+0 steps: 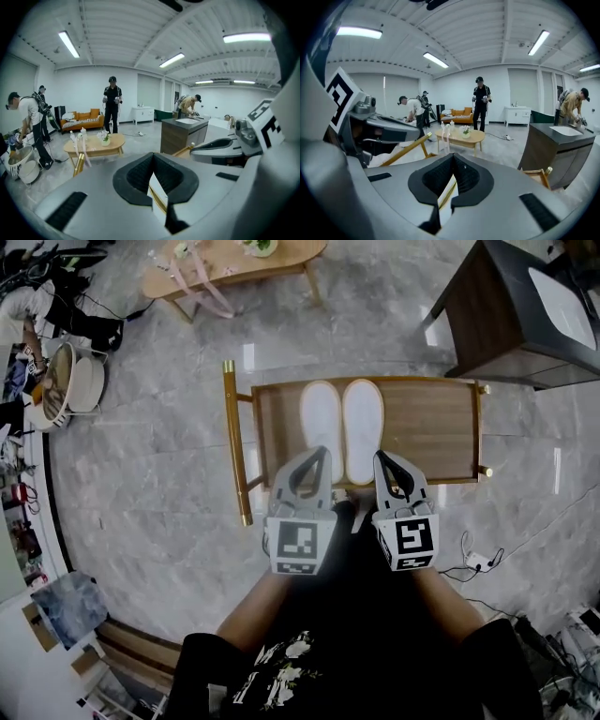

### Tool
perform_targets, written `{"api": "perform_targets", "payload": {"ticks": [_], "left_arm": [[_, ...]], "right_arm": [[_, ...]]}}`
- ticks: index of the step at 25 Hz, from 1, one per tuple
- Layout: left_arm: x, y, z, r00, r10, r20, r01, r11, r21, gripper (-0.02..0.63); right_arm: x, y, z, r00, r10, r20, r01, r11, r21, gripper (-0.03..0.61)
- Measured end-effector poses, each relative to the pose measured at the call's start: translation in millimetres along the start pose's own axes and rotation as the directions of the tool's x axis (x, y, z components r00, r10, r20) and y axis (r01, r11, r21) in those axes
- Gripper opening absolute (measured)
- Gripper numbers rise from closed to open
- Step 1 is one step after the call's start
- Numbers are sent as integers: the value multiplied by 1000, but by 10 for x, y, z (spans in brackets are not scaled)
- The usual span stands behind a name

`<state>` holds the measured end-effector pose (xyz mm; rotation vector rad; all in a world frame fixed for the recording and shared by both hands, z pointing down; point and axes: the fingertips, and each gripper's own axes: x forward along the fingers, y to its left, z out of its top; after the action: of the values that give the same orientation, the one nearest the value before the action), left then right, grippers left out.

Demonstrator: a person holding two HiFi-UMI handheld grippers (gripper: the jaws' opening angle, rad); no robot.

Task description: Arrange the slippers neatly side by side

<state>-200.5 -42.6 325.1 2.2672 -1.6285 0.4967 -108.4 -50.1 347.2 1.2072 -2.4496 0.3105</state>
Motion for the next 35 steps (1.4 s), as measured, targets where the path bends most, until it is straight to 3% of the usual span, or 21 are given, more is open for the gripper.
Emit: {"api": "perform_targets", "payload": {"ticks": [6, 9, 13, 20, 35], "left_arm": [[-441, 122, 636, 983, 71, 170, -71, 997, -4, 3], [-626, 176, 787, 972, 101, 211, -108, 994, 25, 3], [-749, 206, 823, 968, 114, 224, -132, 989, 67, 3], [-818, 199, 778, 965, 108, 238, -123, 991, 47, 3], [-799, 83, 698, 968, 81, 237, -92, 995, 37, 3]], "right_arm": [[-397, -103, 607, 991, -11, 135, 14, 1000, -18, 0], [-560, -184, 743, 985, -28, 169, 32, 999, -17, -2], [-656, -143, 829, 983, -31, 183, 39, 998, -40, -3], [-717, 77, 888, 980, -26, 199, 33, 999, -31, -2], [-749, 59, 836, 977, -50, 206, 53, 999, -6, -3]]}}
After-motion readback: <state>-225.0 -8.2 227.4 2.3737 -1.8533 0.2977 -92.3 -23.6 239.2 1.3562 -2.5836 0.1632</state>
